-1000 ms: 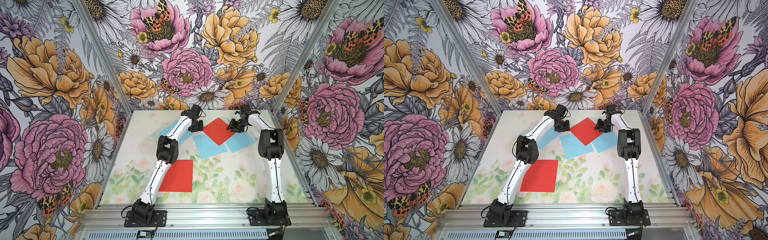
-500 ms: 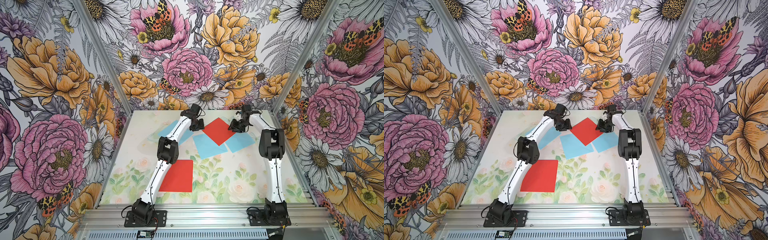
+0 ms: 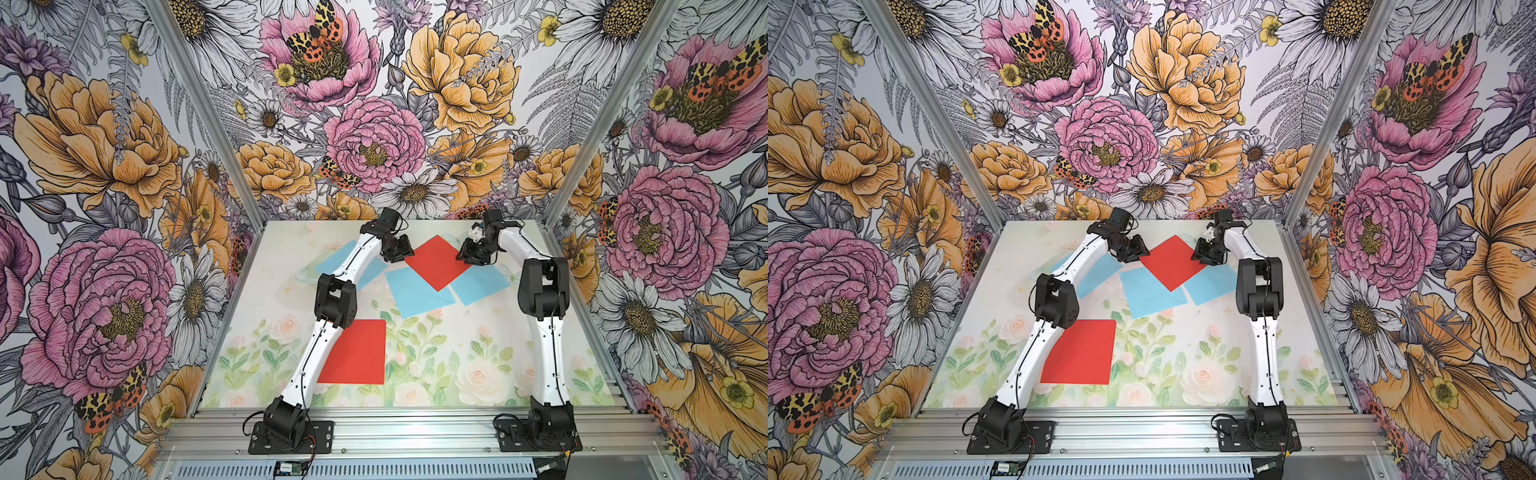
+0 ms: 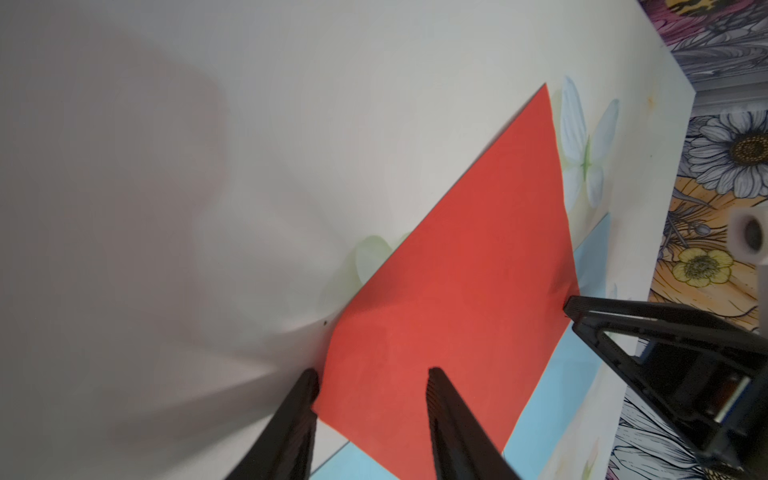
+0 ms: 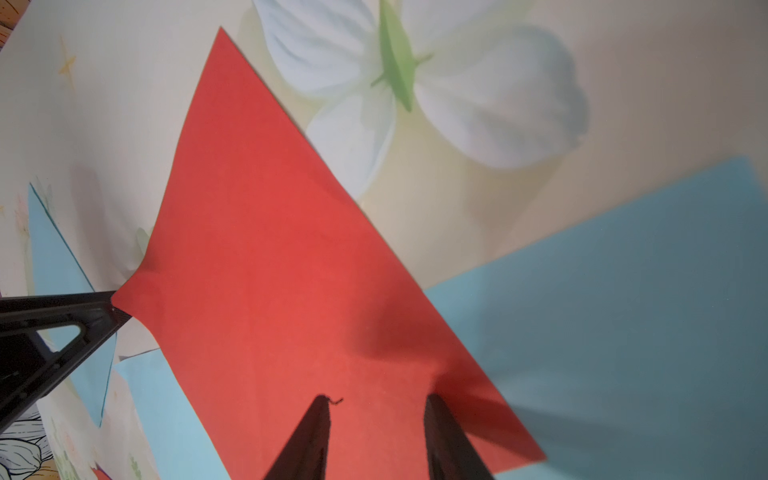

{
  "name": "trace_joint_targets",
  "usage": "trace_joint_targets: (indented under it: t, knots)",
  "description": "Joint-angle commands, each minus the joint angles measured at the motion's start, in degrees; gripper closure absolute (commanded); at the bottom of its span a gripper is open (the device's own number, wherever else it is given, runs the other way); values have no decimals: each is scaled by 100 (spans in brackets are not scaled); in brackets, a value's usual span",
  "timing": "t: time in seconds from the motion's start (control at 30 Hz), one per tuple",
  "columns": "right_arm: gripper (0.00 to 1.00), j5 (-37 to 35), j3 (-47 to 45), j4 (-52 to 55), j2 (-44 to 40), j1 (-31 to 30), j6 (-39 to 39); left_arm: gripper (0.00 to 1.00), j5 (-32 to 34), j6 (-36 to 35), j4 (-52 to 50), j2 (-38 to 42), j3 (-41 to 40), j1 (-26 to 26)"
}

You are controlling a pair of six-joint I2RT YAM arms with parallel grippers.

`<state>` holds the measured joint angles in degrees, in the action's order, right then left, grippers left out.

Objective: Sort the scattered colored papers by color
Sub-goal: Pick up the colored paper from the center of the board.

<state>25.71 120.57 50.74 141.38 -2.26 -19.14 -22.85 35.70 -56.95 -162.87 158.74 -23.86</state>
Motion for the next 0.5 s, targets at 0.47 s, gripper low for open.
trace_joint_targets:
  t: [0.47]
  knots:
    - [59, -120, -84, 313, 4, 33, 15, 92, -369, -57, -36, -68, -887, -98]
